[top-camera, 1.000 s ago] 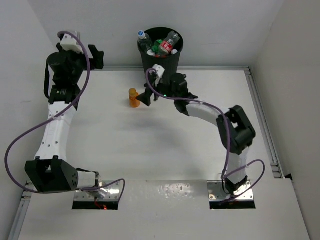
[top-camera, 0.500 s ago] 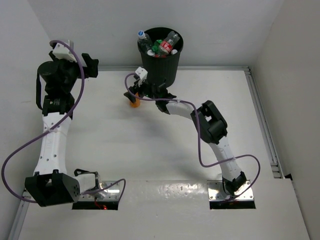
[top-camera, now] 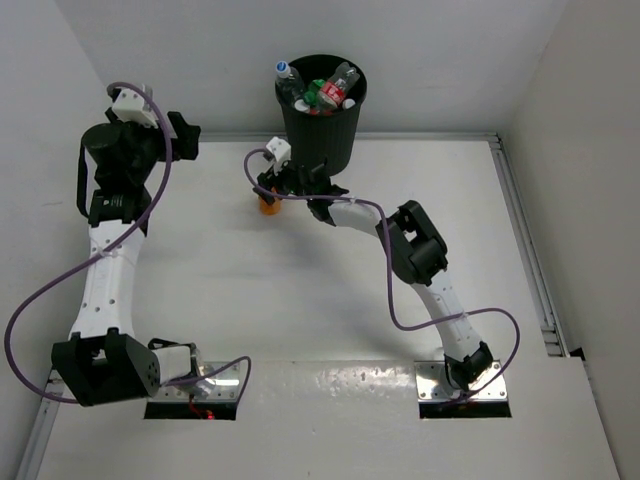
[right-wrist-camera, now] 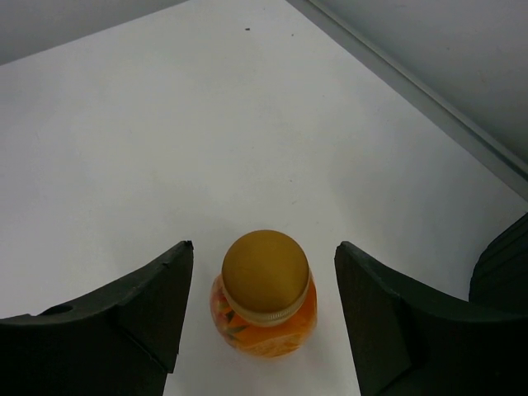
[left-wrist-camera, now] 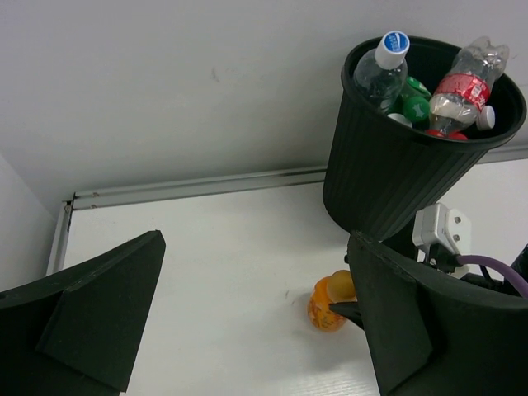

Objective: Put the plastic bottles in the bin

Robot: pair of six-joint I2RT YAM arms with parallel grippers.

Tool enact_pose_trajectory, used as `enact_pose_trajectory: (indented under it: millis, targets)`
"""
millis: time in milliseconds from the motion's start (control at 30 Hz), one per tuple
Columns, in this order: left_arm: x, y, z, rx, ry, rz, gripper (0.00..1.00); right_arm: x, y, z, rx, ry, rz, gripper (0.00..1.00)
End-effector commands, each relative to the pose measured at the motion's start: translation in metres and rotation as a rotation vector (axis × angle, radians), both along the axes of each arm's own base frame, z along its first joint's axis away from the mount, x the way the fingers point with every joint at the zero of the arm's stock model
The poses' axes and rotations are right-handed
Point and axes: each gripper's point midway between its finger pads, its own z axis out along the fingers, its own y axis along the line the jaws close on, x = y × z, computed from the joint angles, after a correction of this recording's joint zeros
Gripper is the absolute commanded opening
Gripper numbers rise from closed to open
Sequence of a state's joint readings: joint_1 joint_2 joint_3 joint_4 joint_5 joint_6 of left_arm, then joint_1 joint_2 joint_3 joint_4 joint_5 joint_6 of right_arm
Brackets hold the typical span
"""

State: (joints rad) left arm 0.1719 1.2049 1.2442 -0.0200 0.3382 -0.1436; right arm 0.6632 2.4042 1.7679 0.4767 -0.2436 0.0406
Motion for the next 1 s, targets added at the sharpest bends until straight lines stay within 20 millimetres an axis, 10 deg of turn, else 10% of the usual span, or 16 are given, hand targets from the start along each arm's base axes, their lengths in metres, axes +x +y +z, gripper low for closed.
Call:
enact_pose_trajectory:
  millis: [0, 267, 400, 567, 700, 800, 967]
  targets:
    - [0.002, 0.002, 0.006, -0.009, -0.027, -0.001, 1.0, 0.007, 0.002, 0.008, 0.004, -0.022, 0.013, 0.68]
    - [0.008, 0.004, 0.005, -0.03, -0.022, 0.007, 1.0, 0.011, 0.002, 0.0, -0.002, -0.005, 0.007, 0.58]
    - [0.008, 0.006, 0.005, -0.031, -0.022, 0.016, 1.0, 0.011, 0.001, 0.003, -0.001, -0.007, 0.006, 0.36]
    - [0.008, 0.005, 0.0, -0.041, -0.012, 0.016, 1.0, 0.007, -0.009, 0.049, 0.062, -0.072, 0.013, 0.17]
    - [0.009, -0.015, 0.005, -0.049, -0.029, -0.032, 1.0, -0.004, -0.024, 0.126, 0.185, -0.167, 0.032, 0.05]
    - [0.009, -0.033, 0.003, -0.05, -0.028, -0.07, 1.0, -0.024, -0.053, 0.231, 0.315, -0.35, 0.027, 0.0]
    - [0.004, -0.053, 0.012, -0.05, -0.07, -0.088, 1.0, -0.024, -0.139, 0.347, 0.527, -0.691, -0.245, 0.0]
